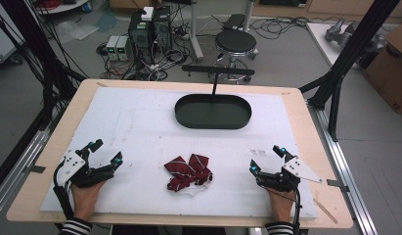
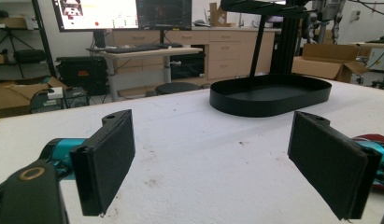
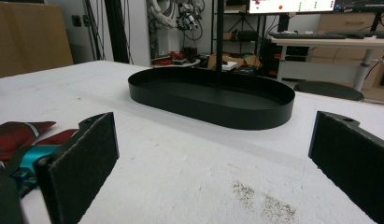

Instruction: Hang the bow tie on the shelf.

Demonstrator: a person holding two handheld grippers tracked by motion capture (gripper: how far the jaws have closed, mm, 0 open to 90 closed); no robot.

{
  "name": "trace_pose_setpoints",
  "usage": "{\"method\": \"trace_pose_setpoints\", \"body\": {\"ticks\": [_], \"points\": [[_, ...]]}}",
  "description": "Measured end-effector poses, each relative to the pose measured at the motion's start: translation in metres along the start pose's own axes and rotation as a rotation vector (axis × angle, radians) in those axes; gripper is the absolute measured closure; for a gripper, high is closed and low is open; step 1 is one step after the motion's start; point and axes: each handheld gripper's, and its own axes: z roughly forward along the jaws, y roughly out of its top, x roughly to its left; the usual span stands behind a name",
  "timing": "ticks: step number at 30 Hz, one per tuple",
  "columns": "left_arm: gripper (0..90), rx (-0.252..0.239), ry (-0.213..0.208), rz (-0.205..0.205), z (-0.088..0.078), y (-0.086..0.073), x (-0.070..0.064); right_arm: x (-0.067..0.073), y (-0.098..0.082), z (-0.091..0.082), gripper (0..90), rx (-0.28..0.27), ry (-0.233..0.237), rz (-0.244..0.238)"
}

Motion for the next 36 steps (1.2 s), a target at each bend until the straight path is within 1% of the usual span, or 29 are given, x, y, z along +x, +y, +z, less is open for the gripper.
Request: {"method": "trace_pose_setpoints", "body": {"ticks": [3,7,8,9,10,11,14,21,24,25,28,30,31,34,36], "points": [[15.3,-0.002,0.001,-0.007,0.0,0.0,0.0,0.0,0.0,0.0,0.5,0.005,0.001,0.012],[15.3,0.004,-0.003,-0.005,0.001,0.0,0.001,0.0,0.0,0.0,0.6,0.001,-0.001,0.014],[15.3,0.007,-0.005,-0.005,0.001,0.0,0.001,0.0,0.0,0.0,0.6,0.0,-0.008,0.014],[15.3,0.005,-0.005,-0.004,0.001,0.0,0.001,0.001,0.0,0.0,0.6,-0.004,-0.031,0.011],[15.3,0.001,-0.003,-0.004,0.0,0.0,0.0,0.001,0.0,-0.001,0.6,0.001,-0.032,0.016],[15.3,-0.001,-0.004,-0.004,0.0,0.0,0.001,0.001,0.0,0.0,0.6,0.002,-0.033,0.007],[15.2,-0.005,-0.003,-0.012,0.0,0.0,0.001,0.001,0.001,0.0,0.5,0.006,-0.034,0.01],[15.3,-0.005,-0.003,-0.015,0.0,0.0,0.001,-0.001,0.001,0.0,0.5,0.008,-0.025,0.036],[15.3,-0.004,0.002,-0.014,0.0,0.0,0.001,-0.002,0.002,0.0,0.5,0.031,-0.037,0.037],[15.3,-0.003,0.002,-0.014,0.0,0.0,0.001,-0.002,0.003,0.0,0.5,0.036,-0.036,0.044],[15.2,-0.001,0.003,-0.016,0.0,0.0,0.001,-0.002,0.006,-0.002,0.5,0.036,-0.044,0.059],[15.3,-0.002,0.003,-0.016,0.0,0.0,0.001,-0.002,0.008,-0.003,0.5,0.032,-0.043,0.059],[15.3,-0.006,0.003,-0.017,0.0,0.0,0.001,0.0,0.013,-0.003,0.5,0.037,-0.037,0.077],[15.3,-0.002,0.003,-0.018,0.0,0.0,0.002,0.003,0.023,-0.002,0.5,0.029,-0.001,0.087],[15.4,0.0,0.003,-0.02,0.0,0.0,0.002,0.007,0.031,0.0,0.5,0.031,0.021,0.067]]}}
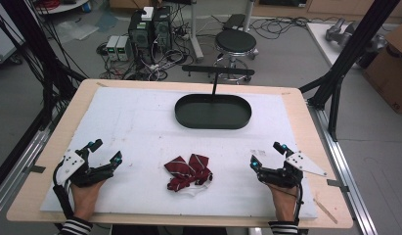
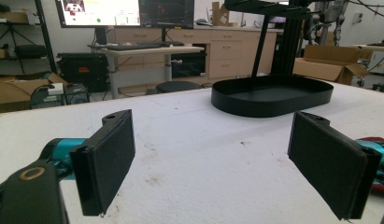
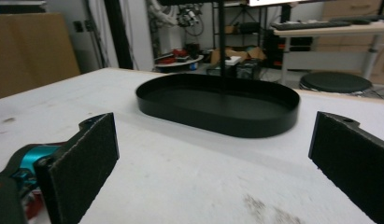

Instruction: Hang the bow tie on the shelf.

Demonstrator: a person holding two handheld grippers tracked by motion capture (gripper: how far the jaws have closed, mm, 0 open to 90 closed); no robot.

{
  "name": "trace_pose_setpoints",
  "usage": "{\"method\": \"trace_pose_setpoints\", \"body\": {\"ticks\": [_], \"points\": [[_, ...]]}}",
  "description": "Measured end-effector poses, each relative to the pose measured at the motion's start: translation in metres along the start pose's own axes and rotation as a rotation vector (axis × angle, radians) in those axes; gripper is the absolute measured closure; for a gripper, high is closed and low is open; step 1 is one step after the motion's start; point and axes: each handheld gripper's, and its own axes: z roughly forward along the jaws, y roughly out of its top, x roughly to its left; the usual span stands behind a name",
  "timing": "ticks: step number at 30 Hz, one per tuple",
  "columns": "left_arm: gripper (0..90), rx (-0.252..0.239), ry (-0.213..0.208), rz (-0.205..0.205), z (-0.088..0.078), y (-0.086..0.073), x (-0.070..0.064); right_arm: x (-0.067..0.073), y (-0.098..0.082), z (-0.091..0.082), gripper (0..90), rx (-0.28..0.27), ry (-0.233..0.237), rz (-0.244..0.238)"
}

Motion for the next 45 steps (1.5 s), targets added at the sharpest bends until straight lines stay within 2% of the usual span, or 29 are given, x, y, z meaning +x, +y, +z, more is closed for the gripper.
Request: {"method": "trace_pose_setpoints", "body": {"ticks": [7,13,17,21,23,27,29,35,37,40,43,45], "points": [[15.4,-0.009,0.004,0.001,-0.001,0.0,0.0,0.016,0.032,0.004,0.5,-0.01,0.101,-0.049],[15.4,-0.005,0.003,-0.004,-0.001,0.0,0.0,0.025,0.055,0.012,0.5,0.005,0.165,-0.103],[15.4,0.006,0.0,-0.004,0.0,0.0,0.001,0.035,0.07,0.021,0.5,0.038,0.228,-0.152],[15.7,0.016,0.006,-0.009,0.001,0.001,0.001,0.049,0.085,0.032,0.5,0.091,0.325,-0.224],[15.7,0.023,0.006,-0.012,0.002,0.001,0.001,0.055,0.09,0.037,0.5,0.119,0.355,-0.252],[15.7,0.028,0.011,-0.021,0.002,0.001,0.002,0.067,0.096,0.05,0.5,0.171,0.411,-0.297],[15.7,0.028,0.012,-0.022,0.003,0.001,0.002,0.073,0.098,0.057,0.6,0.196,0.441,-0.341],[15.7,0.039,0.009,-0.018,0.004,0.001,0.002,0.09,0.097,0.076,2.2,0.301,0.525,-0.403],[15.7,0.04,0.007,-0.018,0.004,0.001,0.002,0.094,0.095,0.082,4.2,0.327,0.571,-0.415],[15.7,0.04,0.006,-0.019,0.004,0.001,0.002,0.101,0.093,0.091,4.3,0.36,0.603,-0.44],[15.7,0.04,0.005,-0.019,0.004,0.001,0.001,0.107,0.089,0.099,5.5,0.413,0.645,-0.448],[15.7,0.043,0.004,-0.02,0.004,0.001,0.001,0.111,0.086,0.103,9.8,0.453,0.681,-0.461]]}}
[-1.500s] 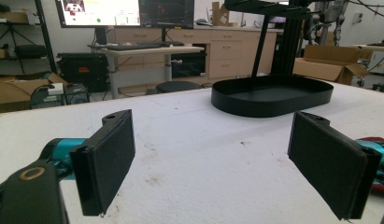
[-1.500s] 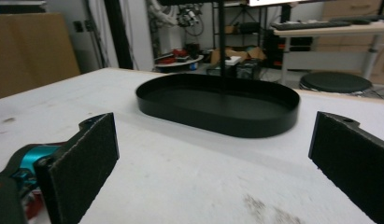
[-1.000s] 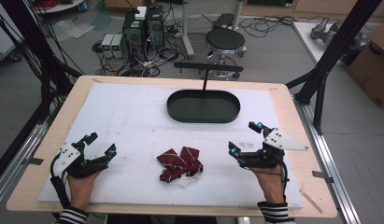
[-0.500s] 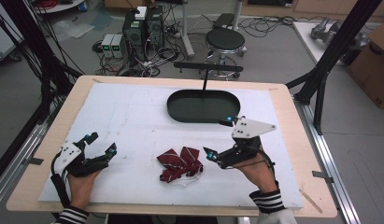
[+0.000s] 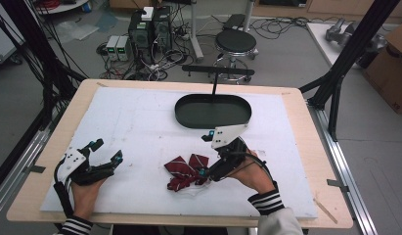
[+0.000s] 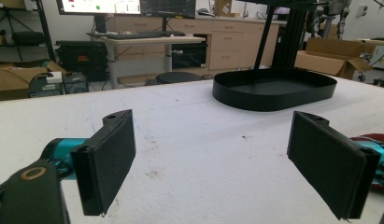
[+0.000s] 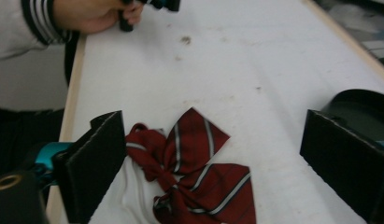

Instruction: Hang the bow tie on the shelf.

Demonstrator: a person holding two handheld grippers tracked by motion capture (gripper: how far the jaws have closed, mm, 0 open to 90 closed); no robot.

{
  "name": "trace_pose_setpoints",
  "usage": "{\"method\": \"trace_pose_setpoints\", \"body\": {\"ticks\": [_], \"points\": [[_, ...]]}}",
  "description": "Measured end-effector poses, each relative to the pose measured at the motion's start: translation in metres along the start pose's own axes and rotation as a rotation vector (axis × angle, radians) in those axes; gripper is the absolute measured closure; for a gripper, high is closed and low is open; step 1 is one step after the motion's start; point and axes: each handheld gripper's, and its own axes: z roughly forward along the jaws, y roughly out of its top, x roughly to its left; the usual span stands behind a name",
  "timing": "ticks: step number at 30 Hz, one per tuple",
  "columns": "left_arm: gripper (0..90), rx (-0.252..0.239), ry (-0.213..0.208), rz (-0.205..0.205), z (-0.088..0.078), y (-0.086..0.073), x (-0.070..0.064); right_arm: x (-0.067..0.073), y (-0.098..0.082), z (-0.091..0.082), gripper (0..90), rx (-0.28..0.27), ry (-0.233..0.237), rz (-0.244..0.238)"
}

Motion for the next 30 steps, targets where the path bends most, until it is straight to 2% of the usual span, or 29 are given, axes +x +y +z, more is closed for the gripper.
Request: {"method": "trace_pose_setpoints", "body": {"ticks": [1,4,10,14,18,30], "points": [[15.7,0.001,0.0,0.0,0.0,0.0,0.0,0.0,0.0,0.003,14.4,0.013,0.032,-0.013],[15.7,0.0,-0.001,-0.002,0.0,0.0,0.0,0.002,0.0,0.01,15.5,0.051,0.077,-0.05],[15.7,0.003,0.0,-0.002,0.0,0.0,0.0,0.005,-0.001,0.025,15.6,0.109,0.107,-0.048],[15.7,0.001,0.0,-0.002,0.0,0.0,0.0,0.005,-0.005,0.036,18.8,0.176,0.124,-0.053],[15.7,0.003,-0.001,-0.002,0.0,0.0,0.0,0.003,-0.009,0.047,18.8,0.262,0.108,-0.06],[15.7,-0.01,-0.008,0.004,-0.001,0.0,0.0,0.004,-0.014,0.07,19.3,0.361,0.12,-0.085]]}}
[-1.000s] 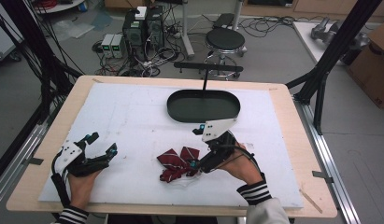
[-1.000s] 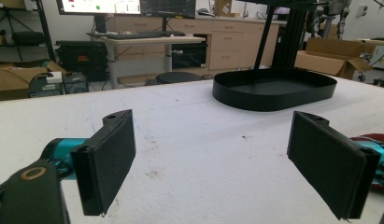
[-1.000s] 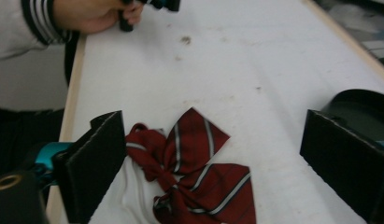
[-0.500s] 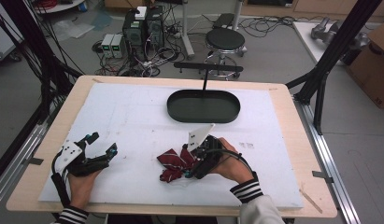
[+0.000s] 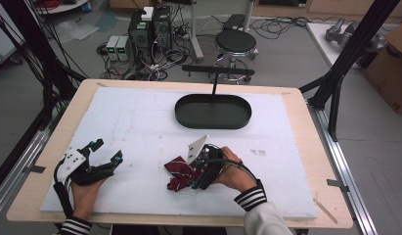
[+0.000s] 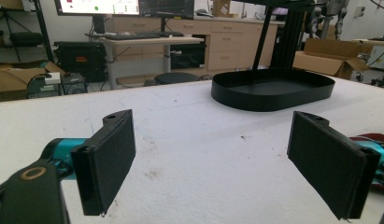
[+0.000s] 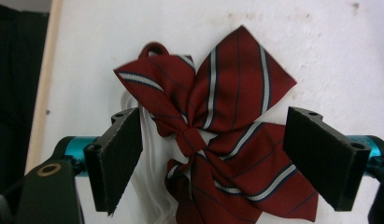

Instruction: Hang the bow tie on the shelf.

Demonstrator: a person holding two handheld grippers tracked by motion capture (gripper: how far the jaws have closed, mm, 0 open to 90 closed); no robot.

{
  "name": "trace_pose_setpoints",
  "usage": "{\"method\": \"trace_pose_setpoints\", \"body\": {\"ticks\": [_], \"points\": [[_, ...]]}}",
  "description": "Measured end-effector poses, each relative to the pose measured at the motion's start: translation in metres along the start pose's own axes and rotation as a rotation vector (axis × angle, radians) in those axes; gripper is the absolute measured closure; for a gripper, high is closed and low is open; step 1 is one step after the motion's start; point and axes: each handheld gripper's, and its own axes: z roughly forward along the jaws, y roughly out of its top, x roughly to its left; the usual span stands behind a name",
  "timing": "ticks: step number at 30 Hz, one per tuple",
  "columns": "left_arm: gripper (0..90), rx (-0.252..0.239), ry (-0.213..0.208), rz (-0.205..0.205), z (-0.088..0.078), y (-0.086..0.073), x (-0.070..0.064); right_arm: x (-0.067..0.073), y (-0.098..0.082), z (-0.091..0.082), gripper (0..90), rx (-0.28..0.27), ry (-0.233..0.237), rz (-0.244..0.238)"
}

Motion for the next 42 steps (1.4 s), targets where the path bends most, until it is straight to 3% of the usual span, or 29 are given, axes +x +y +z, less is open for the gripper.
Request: {"method": "trace_pose_setpoints", "body": {"ticks": [3,4,7,11,17,18,22,42], "points": [[15.7,-0.006,-0.003,0.0,-0.001,0.0,0.0,-0.001,0.0,0.005,21.6,0.013,-0.001,-0.022],[15.7,-0.006,-0.004,0.002,-0.001,0.0,0.0,0.001,0.001,0.006,23.1,0.03,0.003,0.0],[15.7,-0.007,-0.002,0.0,-0.001,0.0,0.0,0.002,0.001,0.007,25.8,0.05,-0.001,-0.007],[15.7,-0.004,0.0,0.0,0.0,0.0,0.0,0.002,-0.004,0.008,29.4,0.017,-0.006,0.011],[15.7,0.006,0.002,-0.003,0.0,0.0,0.0,0.008,-0.011,0.013,34.3,0.032,-0.01,0.022],[15.7,0.006,0.002,-0.003,0.001,0.0,0.0,0.007,-0.011,0.015,35.5,0.023,-0.013,0.005],[15.7,0.01,0.002,-0.004,0.001,0.0,0.0,0.007,-0.011,0.016,41.3,0.042,-0.018,0.03],[15.7,0.011,0.005,-0.008,0.001,0.0,0.001,0.01,-0.007,0.023,55.0,0.101,-0.002,-0.012]]}}
